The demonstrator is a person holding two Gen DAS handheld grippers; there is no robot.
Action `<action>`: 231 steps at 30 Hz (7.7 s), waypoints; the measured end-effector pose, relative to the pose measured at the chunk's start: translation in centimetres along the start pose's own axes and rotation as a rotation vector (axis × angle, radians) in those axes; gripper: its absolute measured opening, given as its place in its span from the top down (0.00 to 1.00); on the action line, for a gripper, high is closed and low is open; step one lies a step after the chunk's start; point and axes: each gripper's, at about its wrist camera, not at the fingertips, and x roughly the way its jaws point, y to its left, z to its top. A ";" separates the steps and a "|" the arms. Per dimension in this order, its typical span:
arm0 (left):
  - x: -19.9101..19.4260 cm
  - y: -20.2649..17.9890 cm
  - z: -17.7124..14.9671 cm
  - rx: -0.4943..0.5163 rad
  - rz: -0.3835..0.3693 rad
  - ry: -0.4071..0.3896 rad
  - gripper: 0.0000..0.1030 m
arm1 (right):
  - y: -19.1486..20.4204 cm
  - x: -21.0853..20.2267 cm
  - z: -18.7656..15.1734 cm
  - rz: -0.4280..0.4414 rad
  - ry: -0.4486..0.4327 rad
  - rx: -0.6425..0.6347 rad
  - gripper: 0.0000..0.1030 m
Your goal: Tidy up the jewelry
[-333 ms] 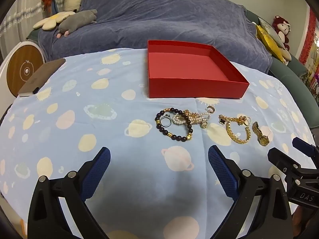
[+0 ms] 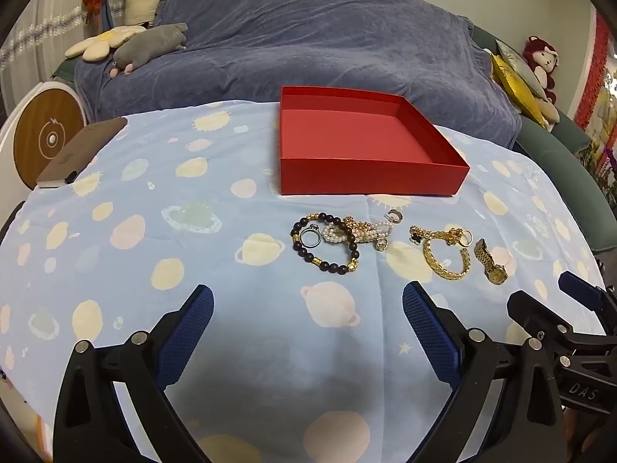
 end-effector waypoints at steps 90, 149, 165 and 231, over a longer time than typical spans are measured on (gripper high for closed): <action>1.5 -1.3 -0.2 0.013 0.025 0.014 0.07 | -0.4 2.6 0.5 0.019 0.020 0.018 0.05; 2.1 -0.3 3.9 -0.010 -0.266 -0.054 0.95 | -1.2 10.0 1.4 0.189 0.155 0.098 0.21; 2.3 -0.1 4.5 -0.032 -0.271 -0.040 0.95 | 0.1 11.9 2.6 0.084 0.081 0.025 0.47; 20.1 -0.4 24.7 -0.030 -0.116 -0.002 0.95 | -0.5 24.9 24.7 0.137 0.088 0.096 0.46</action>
